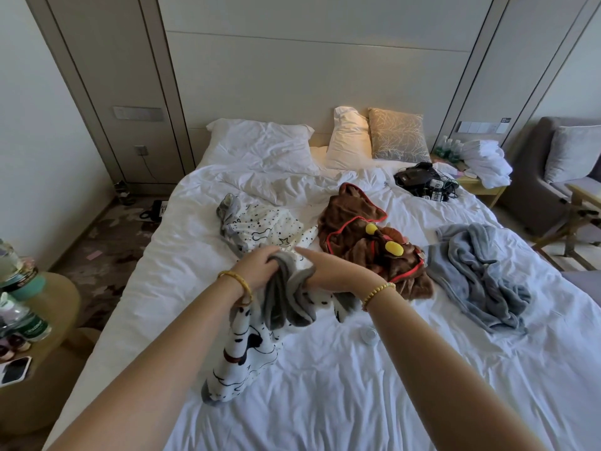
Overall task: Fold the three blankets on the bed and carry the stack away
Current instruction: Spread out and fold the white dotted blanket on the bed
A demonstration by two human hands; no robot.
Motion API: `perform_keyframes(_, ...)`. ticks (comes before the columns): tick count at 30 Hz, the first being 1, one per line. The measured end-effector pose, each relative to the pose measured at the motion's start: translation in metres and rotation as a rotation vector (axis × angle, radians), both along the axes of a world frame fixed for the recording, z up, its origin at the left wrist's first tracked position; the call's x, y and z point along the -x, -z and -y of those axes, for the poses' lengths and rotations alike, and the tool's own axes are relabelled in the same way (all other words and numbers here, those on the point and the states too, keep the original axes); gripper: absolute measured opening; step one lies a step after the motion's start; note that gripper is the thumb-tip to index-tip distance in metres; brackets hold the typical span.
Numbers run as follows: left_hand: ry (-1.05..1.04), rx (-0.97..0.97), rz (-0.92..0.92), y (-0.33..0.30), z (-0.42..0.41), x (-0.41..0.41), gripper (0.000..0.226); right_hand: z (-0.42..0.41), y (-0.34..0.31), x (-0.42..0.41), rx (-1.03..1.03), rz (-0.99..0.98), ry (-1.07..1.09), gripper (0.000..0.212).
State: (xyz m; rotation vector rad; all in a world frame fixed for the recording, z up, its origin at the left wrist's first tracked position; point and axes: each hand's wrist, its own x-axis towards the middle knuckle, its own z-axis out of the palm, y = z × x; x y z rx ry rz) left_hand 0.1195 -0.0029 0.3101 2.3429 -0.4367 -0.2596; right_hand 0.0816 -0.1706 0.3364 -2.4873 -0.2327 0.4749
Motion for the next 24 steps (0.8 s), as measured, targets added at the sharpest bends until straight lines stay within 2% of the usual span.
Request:
perform_keyframes(5,0.000,0.008,0.000,-0.007,0.011,0.003,0.016,-0.010,0.009,0.004,-0.060,-0.004,0.037,0.014)
perform_keyframes(7,-0.037,0.078,-0.024,-0.004,0.007,0.003,0.021,-0.004,0.013,0.001,-0.039,0.052,0.113,0.015)
perform_keyframes(9,-0.045,0.089,-0.043,-0.001,-0.001,0.002,0.041,0.007,0.016,-0.002,-0.086,0.163,0.259,0.020)
perform_keyframes(10,-0.021,0.038,-0.062,0.001,-0.007,0.001,0.057,0.014,0.017,-0.003,-0.175,0.223,0.363,0.021)
perform_keyframes(12,0.067,-0.207,-0.111,0.006,-0.021,0.001,0.093,0.030,0.014,-0.004,-0.485,0.283,0.601,0.025)
perform_keyframes(14,0.123,-0.495,-0.166,0.014,-0.033,0.001,0.107,0.044,0.007,-0.005,-0.712,0.318,0.776,0.030)
perform_keyframes(15,0.108,-0.584,-0.191,0.018,-0.037,0.001,0.100,0.050,0.003,-0.005,-0.741,0.350,0.812,0.032)
perform_keyframes(16,0.080,-0.624,-0.201,0.022,-0.039,0.002,0.084,0.053,0.000,-0.007,-0.741,0.388,0.810,0.034)
perform_keyframes(18,0.008,-0.608,-0.183,0.028,-0.040,0.001,0.041,0.051,-0.007,-0.008,-0.714,0.444,0.774,0.039)
perform_keyframes(19,-0.044,-0.568,-0.186,0.031,-0.040,0.000,0.030,0.047,-0.008,-0.008,-0.713,0.466,0.754,0.041)
perform_keyframes(22,-0.171,-0.373,-0.243,0.036,-0.044,0.000,0.023,0.040,-0.006,-0.011,-0.669,0.554,0.725,0.031)
perform_keyframes(24,-0.257,-0.204,-0.250,0.039,-0.047,0.002,0.025,0.041,-0.003,-0.008,-0.755,0.464,0.687,0.034)
